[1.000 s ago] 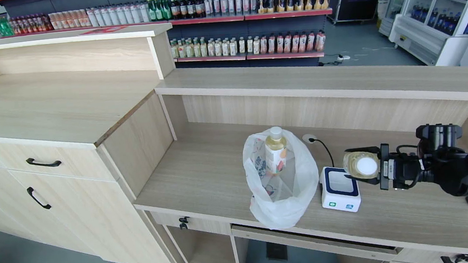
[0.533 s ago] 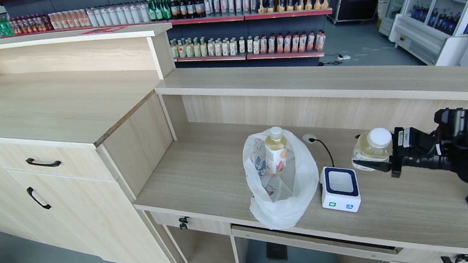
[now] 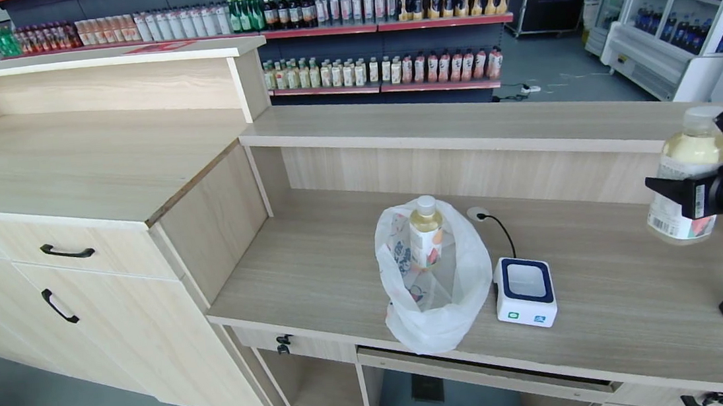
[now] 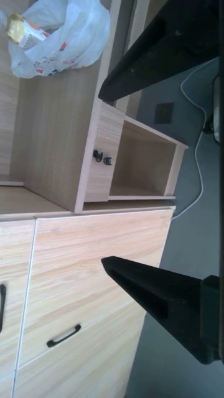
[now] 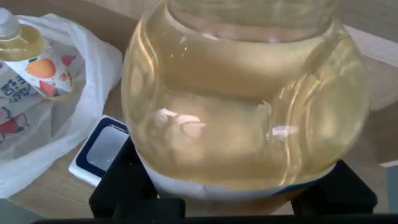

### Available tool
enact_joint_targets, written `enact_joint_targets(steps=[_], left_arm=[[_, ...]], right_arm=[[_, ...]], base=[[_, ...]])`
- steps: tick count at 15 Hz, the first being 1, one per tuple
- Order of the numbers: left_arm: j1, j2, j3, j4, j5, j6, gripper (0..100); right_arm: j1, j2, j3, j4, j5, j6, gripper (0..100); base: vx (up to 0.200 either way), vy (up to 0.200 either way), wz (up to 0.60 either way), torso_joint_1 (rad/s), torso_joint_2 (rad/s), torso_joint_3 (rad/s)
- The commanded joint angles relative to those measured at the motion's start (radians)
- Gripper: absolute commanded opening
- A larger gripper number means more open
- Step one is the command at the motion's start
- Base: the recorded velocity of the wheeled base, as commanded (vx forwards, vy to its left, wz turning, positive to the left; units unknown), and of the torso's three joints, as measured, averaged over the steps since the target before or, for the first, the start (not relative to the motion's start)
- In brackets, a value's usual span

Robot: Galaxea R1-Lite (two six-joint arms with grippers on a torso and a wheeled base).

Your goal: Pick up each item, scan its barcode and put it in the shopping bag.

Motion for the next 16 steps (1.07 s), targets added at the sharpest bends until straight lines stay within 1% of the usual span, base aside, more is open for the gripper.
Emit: enact_joint_targets(steps=[1,2,4,5,7,8,11,12,13,14,15,16], left_arm=[[0.0,0.0,0.0,0.0,0.0,0.0,100],[0.0,0.0,0.0,0.0,0.0,0.0,100],[0.0,0.0,0.0,0.0,0.0,0.0,100],[0.0,0.001,0.0,0.0,0.0,0.0,100],[0.0,0.0,0.0,0.0,0.0,0.0,100],[0.0,0.0,0.0,0.0,0.0,0.0,100],[0.0,0.0,0.0,0.0,0.0,0.0,100],[0.0,0.0,0.0,0.0,0.0,0.0,100],[0.0,0.0,0.0,0.0,0.0,0.0,100],[0.0,0.0,0.0,0.0,0.0,0.0,100],[0.0,0.0,0.0,-0.002,0.0,0.0,100],[0.0,0.0,0.0,0.0,0.0,0.0,100]], right_arm=[[0.094,-0.097,0.066,0.008,-0.166,0.023,0],[0.116,-0.094,0.065,0.001,-0.2,0.009,0],[0.128,-0.099,0.066,-0.009,-0.207,-0.077,0],[0.13,-0.102,0.068,-0.009,-0.206,-0.144,0],[0.163,-0.108,0.073,-0.009,-0.163,-0.169,0],[0.208,-0.108,0.08,-0.01,-0.12,-0.19,0],[0.347,-0.103,0.08,-0.038,-0.115,-0.236,0],[0.377,-0.096,0.082,-0.039,-0.083,-0.239,0],[0.378,-0.077,0.082,-0.036,-0.022,-0.241,0],[0.378,-0.045,0.083,-0.033,0.055,-0.241,0],[0.374,-0.021,0.086,-0.032,0.096,-0.241,0],[0.37,0.028,0.091,-0.038,0.116,-0.241,0]], base=[[0.0,0.0,0.0,0.0,0.0,0.0],[0.0,0.0,0.0,0.0,0.0,0.0],[0.0,0.0,0.0,0.0,0.0,0.0],[0.0,0.0,0.0,0.0,0.0,0.0],[0.0,0.0,0.0,0.0,0.0,0.0],[0.0,0.0,0.6,0.002,0.0,-0.002],[0.0,0.0,0.6,0.004,0.0,0.005],[0.0,0.0,0.6,0.007,0.01,-0.002],[0.0,0.0,0.6,0.002,0.0,0.002],[0.0,0.0,0.0,0.0,0.0,0.0],[0.0,0.0,0.0,0.0,0.0,0.0],[0.0,0.0,0.0,0.0,0.0,0.0]])
